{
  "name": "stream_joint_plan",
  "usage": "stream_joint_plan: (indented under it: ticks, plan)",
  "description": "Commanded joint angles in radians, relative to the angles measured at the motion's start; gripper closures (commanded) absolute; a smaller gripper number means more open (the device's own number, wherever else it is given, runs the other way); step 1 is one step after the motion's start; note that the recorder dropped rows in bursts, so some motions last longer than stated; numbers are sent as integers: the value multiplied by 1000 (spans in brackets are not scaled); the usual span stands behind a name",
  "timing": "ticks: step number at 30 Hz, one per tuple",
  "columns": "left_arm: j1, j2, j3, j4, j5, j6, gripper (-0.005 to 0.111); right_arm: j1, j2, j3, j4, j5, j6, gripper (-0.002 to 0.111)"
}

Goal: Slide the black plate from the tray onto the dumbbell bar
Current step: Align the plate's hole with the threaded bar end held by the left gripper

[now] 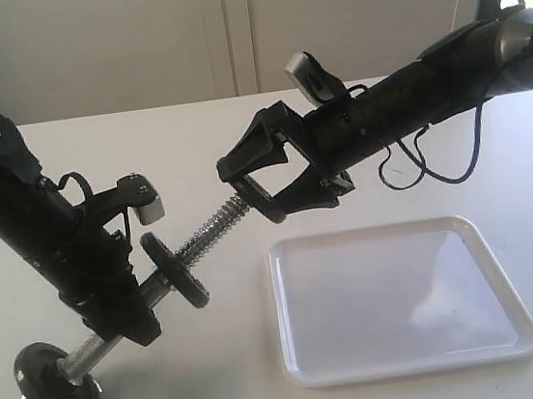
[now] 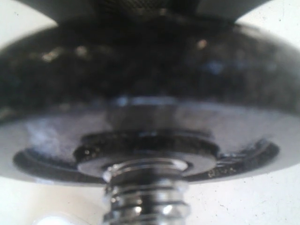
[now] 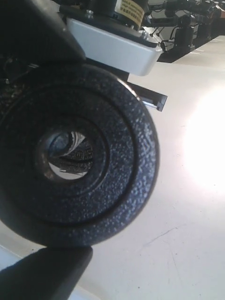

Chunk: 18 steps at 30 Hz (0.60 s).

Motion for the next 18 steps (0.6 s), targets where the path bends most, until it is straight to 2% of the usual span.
stream_joint_plan:
  ticks: [1, 18]
  plan:
    - [0, -41, -22, -125, 61, 0, 107, 12, -36, -11, 62, 55, 0, 108]
    - [0, -41, -22, -125, 61, 0, 107, 12, -54, -11, -3, 55, 16, 108]
